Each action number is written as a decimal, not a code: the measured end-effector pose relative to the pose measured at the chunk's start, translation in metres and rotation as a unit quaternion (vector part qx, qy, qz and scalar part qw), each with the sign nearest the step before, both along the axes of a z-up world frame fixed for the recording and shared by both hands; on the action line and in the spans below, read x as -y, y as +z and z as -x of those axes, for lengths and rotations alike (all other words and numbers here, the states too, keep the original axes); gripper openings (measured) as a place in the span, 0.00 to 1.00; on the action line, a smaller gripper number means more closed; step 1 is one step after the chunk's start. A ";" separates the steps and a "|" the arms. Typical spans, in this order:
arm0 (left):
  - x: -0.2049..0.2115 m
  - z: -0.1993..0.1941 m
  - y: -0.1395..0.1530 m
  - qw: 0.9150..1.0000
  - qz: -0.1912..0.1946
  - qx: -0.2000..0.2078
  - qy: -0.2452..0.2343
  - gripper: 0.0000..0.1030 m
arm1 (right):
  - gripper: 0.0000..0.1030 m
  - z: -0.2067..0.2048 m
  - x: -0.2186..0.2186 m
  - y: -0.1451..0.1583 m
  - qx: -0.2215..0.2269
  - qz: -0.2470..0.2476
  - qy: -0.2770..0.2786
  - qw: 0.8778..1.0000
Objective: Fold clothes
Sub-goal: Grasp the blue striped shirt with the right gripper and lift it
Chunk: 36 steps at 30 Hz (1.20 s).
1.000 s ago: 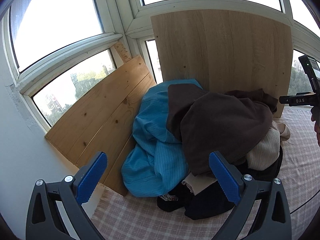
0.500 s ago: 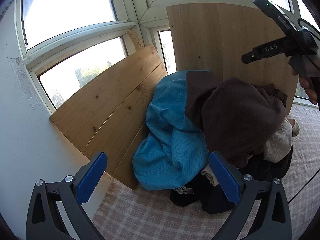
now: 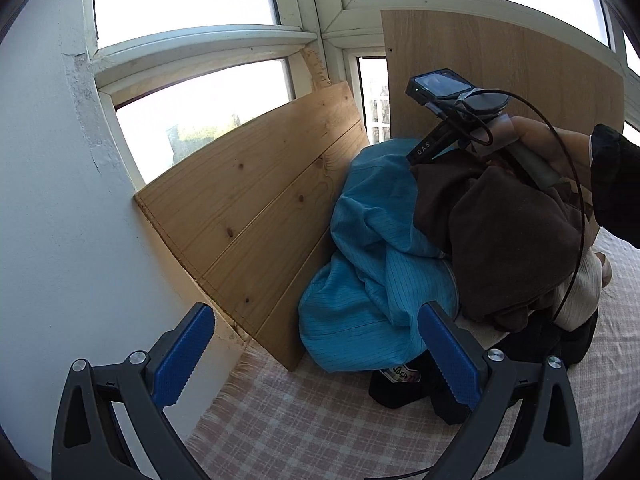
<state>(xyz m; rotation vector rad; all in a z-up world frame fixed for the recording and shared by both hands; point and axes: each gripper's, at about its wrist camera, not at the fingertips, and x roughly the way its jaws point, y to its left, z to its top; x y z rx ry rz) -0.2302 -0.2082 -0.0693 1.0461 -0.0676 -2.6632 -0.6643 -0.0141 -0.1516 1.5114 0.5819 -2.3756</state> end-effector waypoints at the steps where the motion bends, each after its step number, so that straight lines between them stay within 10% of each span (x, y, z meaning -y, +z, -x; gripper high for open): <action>1: -0.001 0.002 -0.003 1.000 -0.002 0.004 -0.001 0.99 | 1.00 0.001 0.002 -0.005 0.005 0.004 0.004 1.000; 2: -0.002 0.004 -0.005 1.000 -0.002 0.007 -0.003 0.99 | 0.98 0.003 0.003 -0.011 0.009 0.008 0.007 1.000; 4: -0.007 0.007 -0.008 1.000 0.005 0.013 -0.008 0.99 | 0.62 0.001 0.008 -0.019 0.014 0.011 0.021 1.000; 5: -0.009 0.008 -0.009 1.000 0.012 0.014 -0.009 0.99 | 0.15 -0.001 0.012 -0.022 0.014 0.010 0.030 0.999; 6: -0.012 0.008 -0.010 1.000 0.018 0.015 -0.010 0.99 | 0.03 -0.005 0.015 -0.023 0.015 0.006 0.039 0.999; 15: -0.024 0.006 -0.006 0.999 0.029 0.014 -0.019 0.99 | 0.01 -0.038 -0.027 0.077 -0.041 0.162 0.039 0.985; 24: -0.029 -0.009 0.014 0.999 0.037 -0.003 -0.016 0.99 | 0.01 -0.097 -0.048 0.208 -0.124 0.189 0.061 0.972; 36: -0.034 -0.050 0.068 0.997 0.064 -0.049 -0.019 0.99 | 0.01 -0.201 -0.049 0.458 -0.295 0.174 0.085 0.936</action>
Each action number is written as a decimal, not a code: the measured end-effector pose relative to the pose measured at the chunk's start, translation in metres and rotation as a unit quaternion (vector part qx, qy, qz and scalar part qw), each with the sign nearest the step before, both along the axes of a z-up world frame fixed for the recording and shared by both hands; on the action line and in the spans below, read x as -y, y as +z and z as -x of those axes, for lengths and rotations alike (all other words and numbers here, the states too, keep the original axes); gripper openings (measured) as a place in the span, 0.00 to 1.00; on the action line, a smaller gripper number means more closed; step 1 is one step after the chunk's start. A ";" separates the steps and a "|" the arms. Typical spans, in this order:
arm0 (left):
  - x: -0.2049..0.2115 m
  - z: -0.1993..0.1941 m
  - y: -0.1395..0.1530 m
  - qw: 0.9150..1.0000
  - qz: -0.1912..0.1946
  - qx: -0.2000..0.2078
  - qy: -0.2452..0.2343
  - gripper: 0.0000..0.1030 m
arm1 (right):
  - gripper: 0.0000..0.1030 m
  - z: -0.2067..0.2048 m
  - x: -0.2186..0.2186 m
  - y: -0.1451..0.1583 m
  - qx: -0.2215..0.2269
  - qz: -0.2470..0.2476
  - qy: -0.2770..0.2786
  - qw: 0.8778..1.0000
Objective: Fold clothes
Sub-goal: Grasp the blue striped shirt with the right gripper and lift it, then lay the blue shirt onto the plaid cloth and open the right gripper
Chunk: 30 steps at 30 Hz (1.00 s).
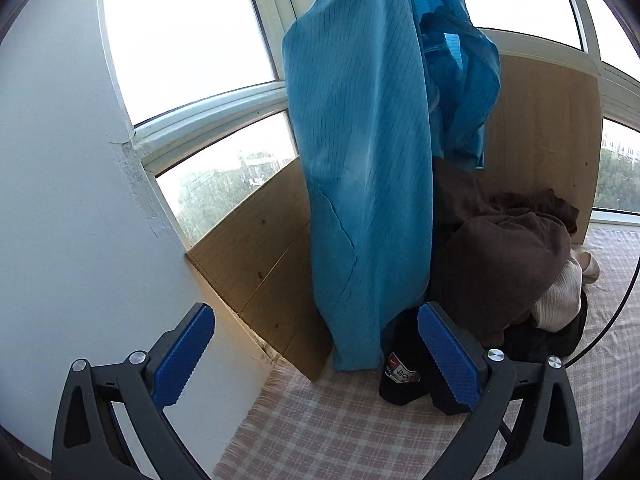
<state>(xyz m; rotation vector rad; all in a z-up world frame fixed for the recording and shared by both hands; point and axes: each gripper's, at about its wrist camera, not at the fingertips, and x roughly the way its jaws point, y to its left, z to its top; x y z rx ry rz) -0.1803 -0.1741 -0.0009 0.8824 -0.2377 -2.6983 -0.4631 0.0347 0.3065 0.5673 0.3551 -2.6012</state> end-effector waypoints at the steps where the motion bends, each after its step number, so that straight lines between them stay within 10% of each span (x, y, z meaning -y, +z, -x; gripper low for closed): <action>1: -0.001 -0.005 0.005 1.000 0.004 -0.005 -0.002 1.00 | 0.01 -0.015 -0.006 0.018 -0.013 0.003 0.000 1.000; 11: -0.006 -0.043 0.050 0.998 0.018 -0.048 -0.031 1.00 | 0.01 -0.163 -0.125 0.123 -0.098 0.041 -0.070 0.992; 16: -0.020 -0.047 0.062 0.996 0.019 -0.061 -0.069 1.00 | 0.01 -0.233 -0.215 0.130 -0.090 0.036 -0.151 0.984; 21: -0.059 -0.033 0.051 0.990 0.035 -0.045 -0.126 1.00 | 0.01 -0.241 -0.318 0.029 0.022 -0.010 -0.292 0.956; 30: -0.149 0.028 -0.016 0.977 0.067 0.047 -0.198 1.00 | 0.15 -0.240 -0.502 -0.299 0.307 -0.055 -0.460 0.831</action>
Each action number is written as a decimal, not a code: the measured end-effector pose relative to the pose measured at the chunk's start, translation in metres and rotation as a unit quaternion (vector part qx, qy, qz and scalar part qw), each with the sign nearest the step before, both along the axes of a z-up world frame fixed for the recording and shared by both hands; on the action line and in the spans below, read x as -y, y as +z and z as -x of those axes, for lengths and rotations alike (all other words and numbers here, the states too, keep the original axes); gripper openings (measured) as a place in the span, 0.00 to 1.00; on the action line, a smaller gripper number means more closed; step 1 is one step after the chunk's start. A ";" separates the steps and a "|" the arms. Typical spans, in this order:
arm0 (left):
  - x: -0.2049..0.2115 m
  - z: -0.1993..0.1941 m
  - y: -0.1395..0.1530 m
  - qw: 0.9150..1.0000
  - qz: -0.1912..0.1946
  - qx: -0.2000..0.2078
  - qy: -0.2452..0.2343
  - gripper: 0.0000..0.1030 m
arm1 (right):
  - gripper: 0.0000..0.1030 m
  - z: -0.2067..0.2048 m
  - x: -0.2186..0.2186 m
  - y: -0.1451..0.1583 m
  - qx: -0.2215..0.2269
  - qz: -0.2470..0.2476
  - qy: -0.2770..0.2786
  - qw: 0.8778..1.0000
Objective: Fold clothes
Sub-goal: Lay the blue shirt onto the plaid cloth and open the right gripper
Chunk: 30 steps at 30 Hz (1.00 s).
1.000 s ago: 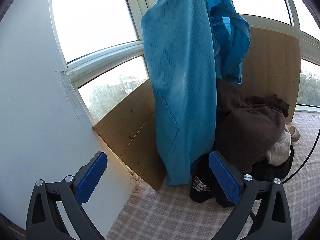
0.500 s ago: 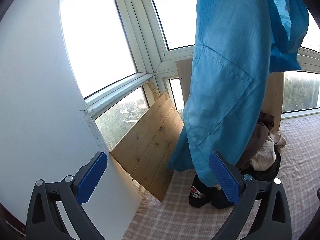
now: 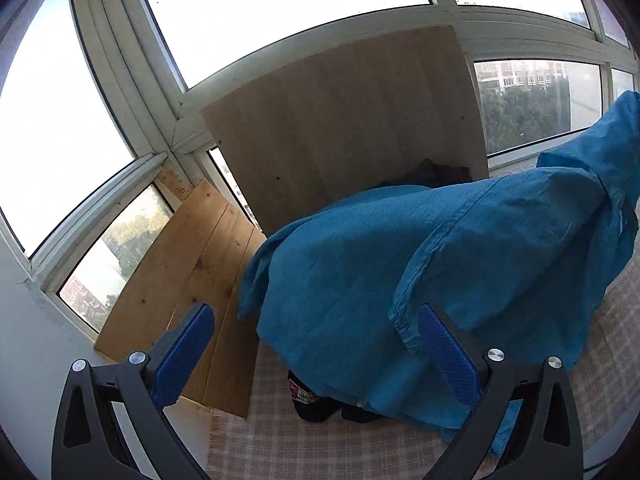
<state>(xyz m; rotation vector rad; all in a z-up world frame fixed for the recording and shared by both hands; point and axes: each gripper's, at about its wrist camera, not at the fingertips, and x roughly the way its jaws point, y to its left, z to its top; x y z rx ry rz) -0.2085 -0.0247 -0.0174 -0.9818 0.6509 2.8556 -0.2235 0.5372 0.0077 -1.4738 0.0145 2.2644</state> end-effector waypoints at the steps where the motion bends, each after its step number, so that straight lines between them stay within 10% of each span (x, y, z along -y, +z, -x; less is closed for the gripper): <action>1: -0.007 0.008 -0.005 1.000 0.003 0.010 -0.005 1.00 | 0.18 -0.005 -0.008 -0.027 0.018 0.017 -0.010 1.000; 5: -0.032 0.036 -0.017 0.999 0.030 0.024 -0.036 1.00 | 0.23 -0.037 0.009 -0.090 0.032 0.103 0.001 0.994; 9: -0.050 0.063 -0.033 0.993 0.086 0.035 -0.070 1.00 | 0.45 -0.055 0.032 -0.095 0.015 0.159 0.024 0.987; 15: -0.060 0.096 -0.054 0.984 0.149 0.038 -0.087 1.00 | 0.47 -0.058 0.029 -0.094 0.006 0.200 -0.003 0.980; 21: -0.073 0.124 -0.076 0.976 0.194 0.037 -0.096 1.00 | 0.54 0.021 0.078 -0.126 0.037 0.191 0.050 0.980; 26: -0.072 0.124 -0.072 0.981 0.154 0.039 -0.110 1.00 | 0.54 0.083 0.116 -0.136 0.057 0.164 0.087 0.981; 30: -0.064 0.130 -0.077 0.984 0.134 0.058 -0.100 0.77 | 0.56 0.121 0.134 -0.136 0.067 0.155 0.107 0.980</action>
